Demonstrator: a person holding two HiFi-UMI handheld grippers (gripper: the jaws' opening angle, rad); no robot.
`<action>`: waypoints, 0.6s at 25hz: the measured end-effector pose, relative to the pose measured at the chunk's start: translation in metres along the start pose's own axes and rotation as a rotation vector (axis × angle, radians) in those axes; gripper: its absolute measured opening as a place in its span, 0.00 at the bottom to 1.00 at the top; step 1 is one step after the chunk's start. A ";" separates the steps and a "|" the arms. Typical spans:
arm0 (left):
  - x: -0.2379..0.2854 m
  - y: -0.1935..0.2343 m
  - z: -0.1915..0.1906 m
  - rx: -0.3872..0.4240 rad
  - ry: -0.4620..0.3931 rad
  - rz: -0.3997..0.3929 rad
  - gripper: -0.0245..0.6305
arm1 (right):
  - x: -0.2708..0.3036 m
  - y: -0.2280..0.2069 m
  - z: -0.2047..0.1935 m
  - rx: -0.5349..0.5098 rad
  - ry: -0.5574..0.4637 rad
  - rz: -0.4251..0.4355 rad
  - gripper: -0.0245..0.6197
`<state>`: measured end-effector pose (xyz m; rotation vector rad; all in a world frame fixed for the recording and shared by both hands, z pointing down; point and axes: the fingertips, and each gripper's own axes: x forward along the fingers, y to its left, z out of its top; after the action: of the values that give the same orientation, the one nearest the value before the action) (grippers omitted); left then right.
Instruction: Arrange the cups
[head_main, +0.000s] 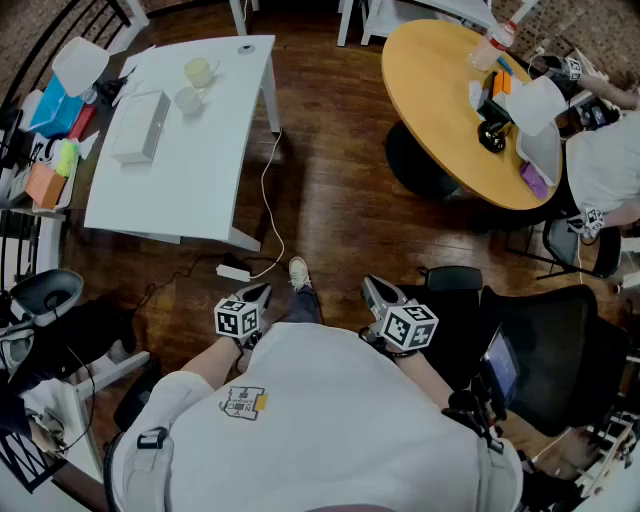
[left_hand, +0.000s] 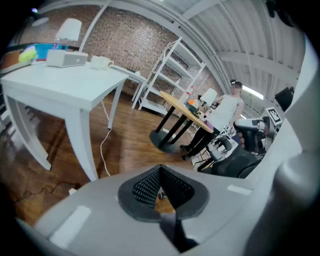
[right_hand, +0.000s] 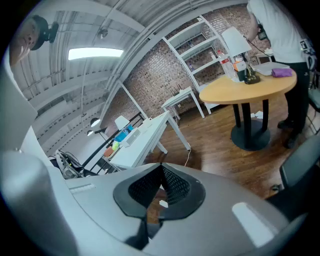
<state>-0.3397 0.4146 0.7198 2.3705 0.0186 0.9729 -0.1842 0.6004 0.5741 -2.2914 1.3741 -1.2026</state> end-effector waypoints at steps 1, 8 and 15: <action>0.011 0.004 0.025 0.006 -0.020 -0.014 0.04 | 0.013 -0.003 0.015 -0.010 0.004 -0.003 0.04; 0.061 0.019 0.170 0.003 -0.150 -0.063 0.04 | 0.095 0.001 0.098 -0.043 -0.009 0.020 0.04; 0.073 0.039 0.232 -0.067 -0.238 0.005 0.04 | 0.157 -0.002 0.149 -0.054 0.021 0.078 0.04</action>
<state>-0.1431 0.2816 0.6543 2.4096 -0.1094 0.6773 -0.0379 0.4421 0.5632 -2.2438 1.5069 -1.1834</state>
